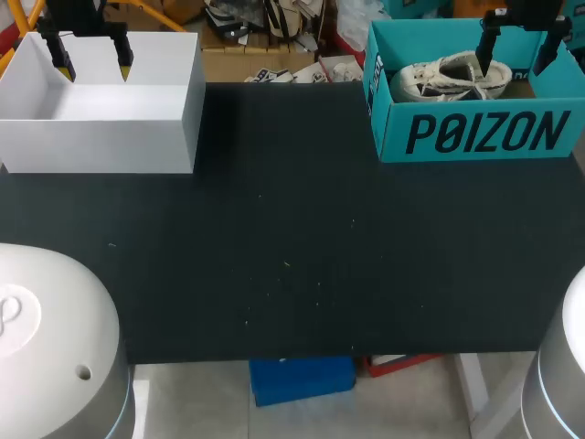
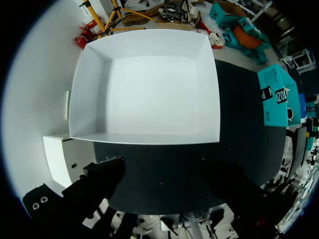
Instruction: Take the shoe out of the shoebox, open the shoe tongue, remove and reinsert the insole, then place the shoe into the shoebox
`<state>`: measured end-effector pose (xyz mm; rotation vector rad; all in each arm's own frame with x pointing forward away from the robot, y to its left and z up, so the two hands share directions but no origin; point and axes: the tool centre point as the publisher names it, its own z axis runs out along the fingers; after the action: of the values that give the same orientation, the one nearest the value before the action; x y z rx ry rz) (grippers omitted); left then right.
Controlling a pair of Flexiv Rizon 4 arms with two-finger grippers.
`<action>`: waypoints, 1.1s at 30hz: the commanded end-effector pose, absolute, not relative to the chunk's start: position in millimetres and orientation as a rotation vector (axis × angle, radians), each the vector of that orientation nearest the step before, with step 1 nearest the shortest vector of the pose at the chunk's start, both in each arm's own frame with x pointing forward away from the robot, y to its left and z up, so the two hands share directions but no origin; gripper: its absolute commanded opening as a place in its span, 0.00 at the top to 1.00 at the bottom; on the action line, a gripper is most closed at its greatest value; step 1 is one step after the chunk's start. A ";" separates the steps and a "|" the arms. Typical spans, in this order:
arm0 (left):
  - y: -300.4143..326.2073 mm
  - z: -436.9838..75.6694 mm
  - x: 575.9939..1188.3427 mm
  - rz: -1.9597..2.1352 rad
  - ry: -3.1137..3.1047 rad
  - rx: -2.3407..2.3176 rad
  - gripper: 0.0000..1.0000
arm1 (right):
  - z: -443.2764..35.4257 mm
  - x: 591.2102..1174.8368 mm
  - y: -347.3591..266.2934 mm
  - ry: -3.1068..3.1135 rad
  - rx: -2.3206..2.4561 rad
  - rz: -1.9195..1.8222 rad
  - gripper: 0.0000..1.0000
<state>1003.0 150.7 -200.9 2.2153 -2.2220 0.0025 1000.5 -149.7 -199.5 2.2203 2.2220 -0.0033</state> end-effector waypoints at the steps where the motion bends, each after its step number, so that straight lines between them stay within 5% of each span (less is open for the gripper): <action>1: 150.2 -200.1 1002.4 -0.003 -2.220 2.218 0.00 | -199.8 1000.5 -149.9 2.222 2.221 -0.002 0.00; 8: 150.2 -200.1 1002.4 -0.003 -2.220 2.218 0.00 | -200.1 1000.7 -146.9 2.270 2.177 0.015 0.00; 33: 150.2 -200.1 1002.4 -0.003 -2.220 2.218 0.00 | -187.8 996.0 -146.9 2.860 0.747 -0.082 0.00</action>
<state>1002.9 150.6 -200.9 2.2153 -2.2220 0.0025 1006.8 -145.2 -188.2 1.1496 2.8182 -0.1153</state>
